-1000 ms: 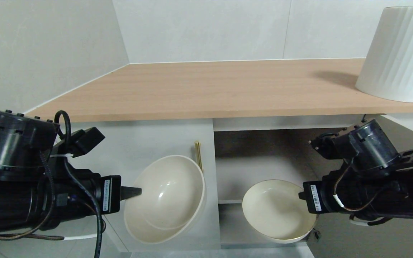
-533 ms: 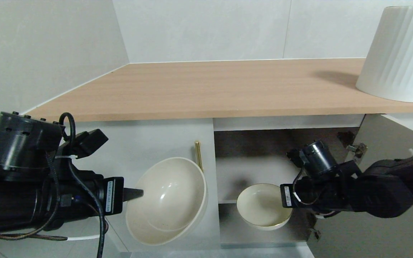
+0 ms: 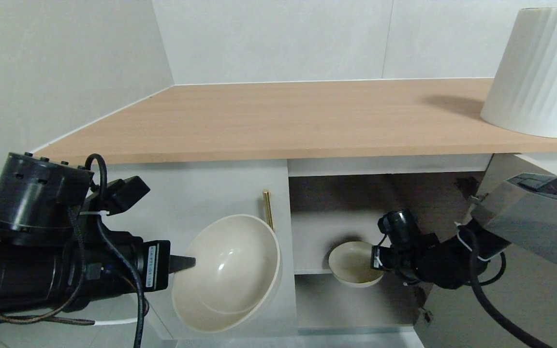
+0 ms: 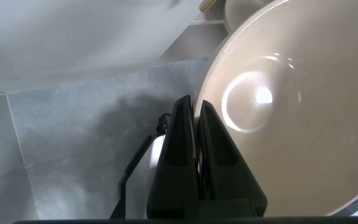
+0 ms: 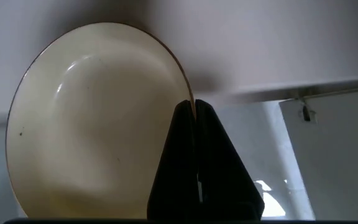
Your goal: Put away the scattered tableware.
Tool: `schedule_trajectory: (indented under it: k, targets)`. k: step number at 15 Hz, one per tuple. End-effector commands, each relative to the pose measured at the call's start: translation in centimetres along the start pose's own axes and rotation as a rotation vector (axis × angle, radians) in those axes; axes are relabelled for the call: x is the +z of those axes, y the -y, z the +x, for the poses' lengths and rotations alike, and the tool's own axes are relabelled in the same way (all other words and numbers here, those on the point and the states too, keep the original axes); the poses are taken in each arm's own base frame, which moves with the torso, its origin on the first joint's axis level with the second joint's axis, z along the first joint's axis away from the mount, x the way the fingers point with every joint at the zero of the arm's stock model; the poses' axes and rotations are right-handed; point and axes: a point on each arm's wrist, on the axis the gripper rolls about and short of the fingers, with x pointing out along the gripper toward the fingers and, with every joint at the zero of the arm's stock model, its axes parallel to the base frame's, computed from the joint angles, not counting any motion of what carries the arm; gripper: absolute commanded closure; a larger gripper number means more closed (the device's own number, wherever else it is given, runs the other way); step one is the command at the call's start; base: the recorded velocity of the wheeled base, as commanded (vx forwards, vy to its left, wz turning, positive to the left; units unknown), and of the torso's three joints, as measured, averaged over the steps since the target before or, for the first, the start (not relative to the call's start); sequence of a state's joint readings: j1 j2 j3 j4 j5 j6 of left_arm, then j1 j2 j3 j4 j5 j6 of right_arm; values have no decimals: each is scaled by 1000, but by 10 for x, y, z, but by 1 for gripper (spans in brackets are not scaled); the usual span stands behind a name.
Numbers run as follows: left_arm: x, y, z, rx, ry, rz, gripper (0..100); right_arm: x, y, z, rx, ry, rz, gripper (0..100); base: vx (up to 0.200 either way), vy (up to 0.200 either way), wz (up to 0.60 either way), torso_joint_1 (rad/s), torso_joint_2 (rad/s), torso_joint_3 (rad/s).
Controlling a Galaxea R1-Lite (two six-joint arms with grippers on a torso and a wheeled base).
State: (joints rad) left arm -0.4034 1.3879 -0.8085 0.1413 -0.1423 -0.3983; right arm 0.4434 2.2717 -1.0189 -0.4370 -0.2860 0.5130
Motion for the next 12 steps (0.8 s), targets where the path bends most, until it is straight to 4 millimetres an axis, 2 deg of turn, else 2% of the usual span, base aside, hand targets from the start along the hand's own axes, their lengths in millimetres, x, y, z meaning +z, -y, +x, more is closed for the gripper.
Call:
schedule_trajectory:
  k: [1,7,12]
  targets:
    - [0,0,1,1,-3,-1,100,-6,5,23,-45,-11,21,100,0,0,0,0,0,0]
    - [0,0,2,2,-6,-1,100,6,-2,41,-94,65,44,100,0,0,0,0,0,0]
    - [0,0,4,6,-13,-2,100,17,-10,48,-77,107,59,100,0,0,0,0,0,0]
